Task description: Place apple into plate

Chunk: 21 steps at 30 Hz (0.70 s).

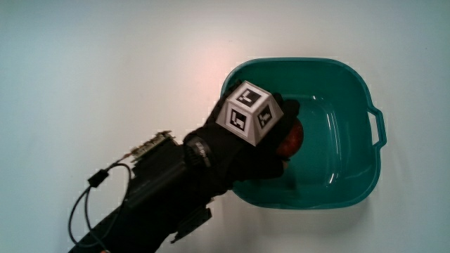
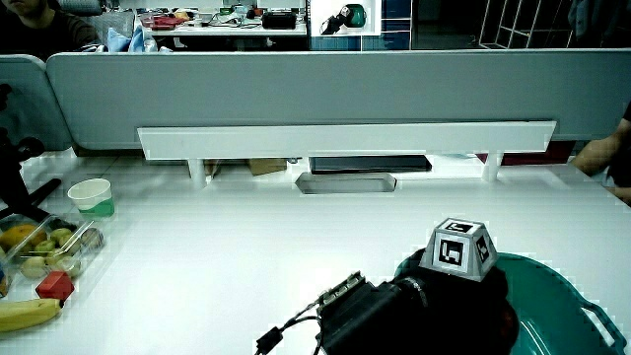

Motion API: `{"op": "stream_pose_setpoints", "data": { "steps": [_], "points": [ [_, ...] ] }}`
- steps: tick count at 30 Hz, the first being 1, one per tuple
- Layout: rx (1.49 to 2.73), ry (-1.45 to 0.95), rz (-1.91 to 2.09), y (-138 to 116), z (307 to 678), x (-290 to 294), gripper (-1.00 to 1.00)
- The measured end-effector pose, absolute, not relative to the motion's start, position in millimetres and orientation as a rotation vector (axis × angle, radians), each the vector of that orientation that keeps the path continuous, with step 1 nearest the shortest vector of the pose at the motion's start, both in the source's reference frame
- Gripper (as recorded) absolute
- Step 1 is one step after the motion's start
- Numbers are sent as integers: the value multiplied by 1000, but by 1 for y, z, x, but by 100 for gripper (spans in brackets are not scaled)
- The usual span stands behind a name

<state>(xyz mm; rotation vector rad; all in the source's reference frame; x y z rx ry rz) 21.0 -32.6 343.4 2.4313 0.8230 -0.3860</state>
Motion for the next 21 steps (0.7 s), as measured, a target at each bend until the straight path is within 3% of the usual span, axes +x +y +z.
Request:
{"op": "stream_pose_setpoints", "data": {
  "steps": [8, 21],
  "points": [
    [2334, 797, -345, -24, 368, 33, 0],
    [2297, 792, -332, -15, 396, 42, 0]
  ]
}}
